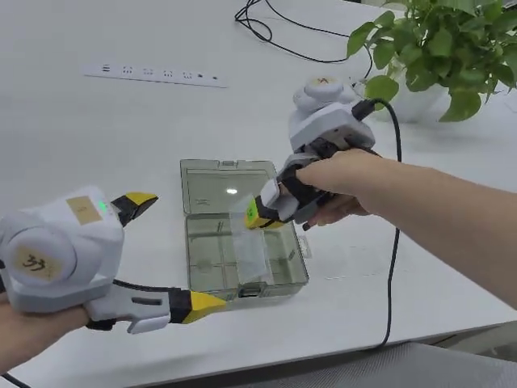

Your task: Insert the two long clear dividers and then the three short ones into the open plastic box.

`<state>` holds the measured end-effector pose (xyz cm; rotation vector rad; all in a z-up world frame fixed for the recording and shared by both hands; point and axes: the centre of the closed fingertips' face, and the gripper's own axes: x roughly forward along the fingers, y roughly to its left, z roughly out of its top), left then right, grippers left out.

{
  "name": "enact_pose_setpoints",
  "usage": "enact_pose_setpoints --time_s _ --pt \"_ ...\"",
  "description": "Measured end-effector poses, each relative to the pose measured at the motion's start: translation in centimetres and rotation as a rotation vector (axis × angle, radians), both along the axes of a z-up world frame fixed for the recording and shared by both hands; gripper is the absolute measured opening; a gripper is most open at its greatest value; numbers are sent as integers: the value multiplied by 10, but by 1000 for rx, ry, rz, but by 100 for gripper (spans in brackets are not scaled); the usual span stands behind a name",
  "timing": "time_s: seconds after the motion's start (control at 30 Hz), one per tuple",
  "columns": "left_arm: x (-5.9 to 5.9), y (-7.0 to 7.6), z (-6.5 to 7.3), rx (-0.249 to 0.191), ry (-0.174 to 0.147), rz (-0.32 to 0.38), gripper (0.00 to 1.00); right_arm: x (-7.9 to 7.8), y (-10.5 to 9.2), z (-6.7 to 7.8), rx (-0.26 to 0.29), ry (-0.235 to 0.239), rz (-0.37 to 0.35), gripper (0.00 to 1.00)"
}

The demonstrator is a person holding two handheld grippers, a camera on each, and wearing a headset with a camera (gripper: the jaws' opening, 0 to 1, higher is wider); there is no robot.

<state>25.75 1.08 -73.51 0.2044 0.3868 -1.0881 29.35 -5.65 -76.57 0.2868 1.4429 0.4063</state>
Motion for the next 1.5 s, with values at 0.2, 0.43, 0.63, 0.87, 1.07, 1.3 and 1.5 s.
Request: enact_pose_setpoints --time_s 0.2,0.43,0.63,0.87,1.07,1.3,1.5 --pt "-3 2 -4 2 2 0 100 2 10 3 -11 16 -10 1" --pt "-4 9 -7 -11 26 35 100 -8 15 -4 -3 77 -36 1" --pt "-9 18 -14 -16 42 48 99 -12 19 -9 -32 79 -24 1" --pt "-10 22 -16 -21 47 63 98 -15 15 -16 -63 85 -14 1" --pt "-10 23 -17 -23 52 66 97 -9 12 -18 -72 92 -14 1" --pt "-9 24 -19 -28 59 73 96 -8 14 -24 -79 93 -15 2" --pt "-9 27 -22 -30 65 71 95 -10 20 -27 -96 93 -5 2"
